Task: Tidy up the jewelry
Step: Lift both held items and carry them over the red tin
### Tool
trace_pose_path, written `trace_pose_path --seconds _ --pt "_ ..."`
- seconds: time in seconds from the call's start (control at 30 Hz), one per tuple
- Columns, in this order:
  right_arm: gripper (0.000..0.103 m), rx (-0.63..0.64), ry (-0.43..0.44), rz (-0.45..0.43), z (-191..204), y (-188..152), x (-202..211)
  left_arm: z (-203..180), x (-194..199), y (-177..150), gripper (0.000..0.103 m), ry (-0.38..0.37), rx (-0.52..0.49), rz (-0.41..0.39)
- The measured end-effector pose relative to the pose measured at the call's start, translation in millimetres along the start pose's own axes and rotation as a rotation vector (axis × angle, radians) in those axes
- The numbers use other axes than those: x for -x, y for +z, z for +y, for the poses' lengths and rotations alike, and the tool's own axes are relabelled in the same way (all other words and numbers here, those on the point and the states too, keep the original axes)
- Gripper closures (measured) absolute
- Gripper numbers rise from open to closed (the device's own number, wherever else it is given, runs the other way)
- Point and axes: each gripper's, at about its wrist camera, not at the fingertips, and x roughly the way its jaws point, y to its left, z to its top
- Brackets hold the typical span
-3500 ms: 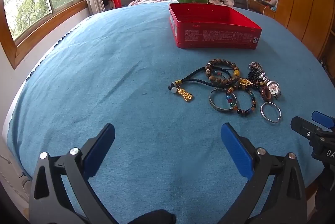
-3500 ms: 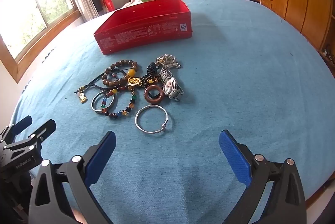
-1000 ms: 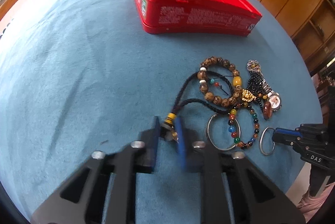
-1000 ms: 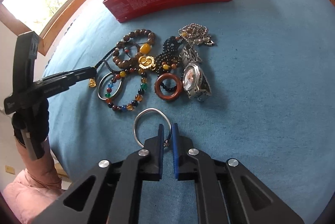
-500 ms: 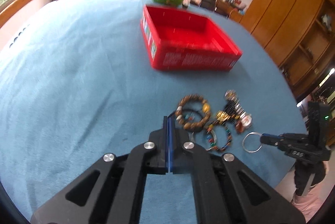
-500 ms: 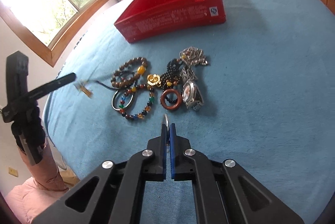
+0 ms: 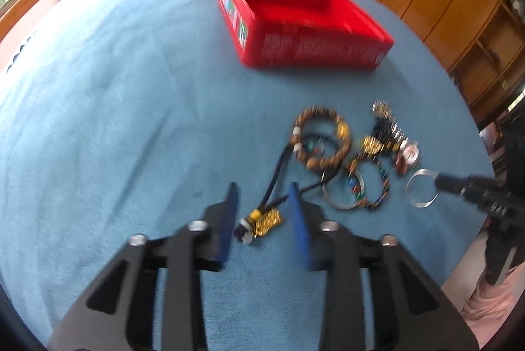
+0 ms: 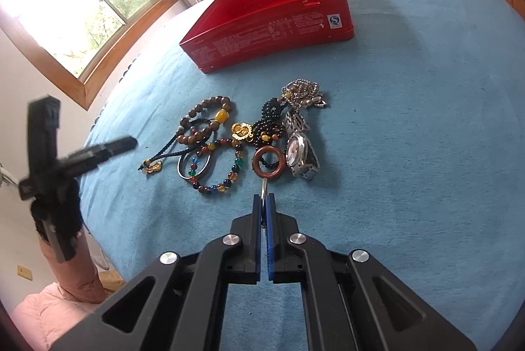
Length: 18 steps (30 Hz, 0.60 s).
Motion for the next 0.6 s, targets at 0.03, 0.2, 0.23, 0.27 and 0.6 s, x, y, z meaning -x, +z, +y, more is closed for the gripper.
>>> trace_pose_path --seconds 0.03,0.2,0.23,0.27,0.6 --pt "0.101 -0.001 0.000 0.001 -0.1 0.3 -0.5 -1.4 -4.5 -2.8 0.066 0.003 -0.015 0.009" --pt "0.101 -0.002 0.005 0.001 0.3 1.5 -1.3 -3.3 -18.3 -8.4 0.048 0.037 -0.052 0.032" --pt "0.101 -0.001 0.007 0.001 0.5 1.7 -1.6 -2.7 -22.8 -9.2 0.050 0.047 -0.052 0.043" --pt "0.101 -0.001 0.007 0.001 0.8 1.7 -2.0 -1.5 -26.8 -9.8 0.051 0.051 -0.052 0.054" --pt "0.101 -0.013 0.019 0.004 -1.5 2.8 -2.4 -4.3 -21.7 -12.5 0.097 0.021 -0.058 0.001"
